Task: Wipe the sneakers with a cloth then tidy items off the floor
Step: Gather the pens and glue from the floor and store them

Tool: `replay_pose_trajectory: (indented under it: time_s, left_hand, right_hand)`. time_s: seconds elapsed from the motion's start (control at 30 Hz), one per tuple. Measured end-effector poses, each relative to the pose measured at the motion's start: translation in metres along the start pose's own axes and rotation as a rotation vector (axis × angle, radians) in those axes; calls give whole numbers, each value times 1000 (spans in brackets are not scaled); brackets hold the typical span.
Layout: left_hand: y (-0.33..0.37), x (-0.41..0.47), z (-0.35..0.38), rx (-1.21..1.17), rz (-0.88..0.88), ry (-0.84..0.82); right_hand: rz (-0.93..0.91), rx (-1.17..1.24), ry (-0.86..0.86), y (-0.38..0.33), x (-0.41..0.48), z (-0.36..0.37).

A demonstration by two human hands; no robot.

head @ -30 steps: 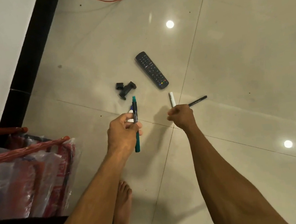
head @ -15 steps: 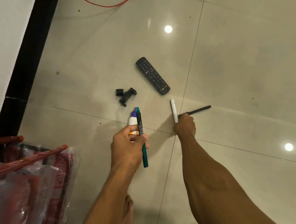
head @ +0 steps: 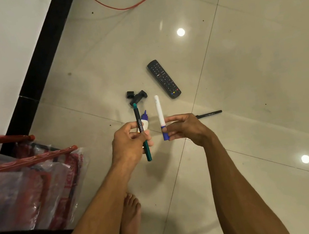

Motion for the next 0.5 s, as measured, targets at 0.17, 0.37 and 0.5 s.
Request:
replay_pose_trajectory:
  time_s: [0.17,0.37,0.5]
  left_hand:
    - [8,6,-5,-18,28,30]
    - [10,7,-8,-9,31,41]
    - [8,9,-7,23,18,5]
  right_hand:
    - [-31,-89,-221,-22,-16,37]
    - [-118,-148,-270,-39,-24,62]
    - [-111,-195,-276,-42,-31,64]
Point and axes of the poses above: each hand's wrist, its own x-axis towards the middle knuckle, its own z-axis out of the palm, y = z × x, the point moved 9 cm from there along x, towards the middle knuckle
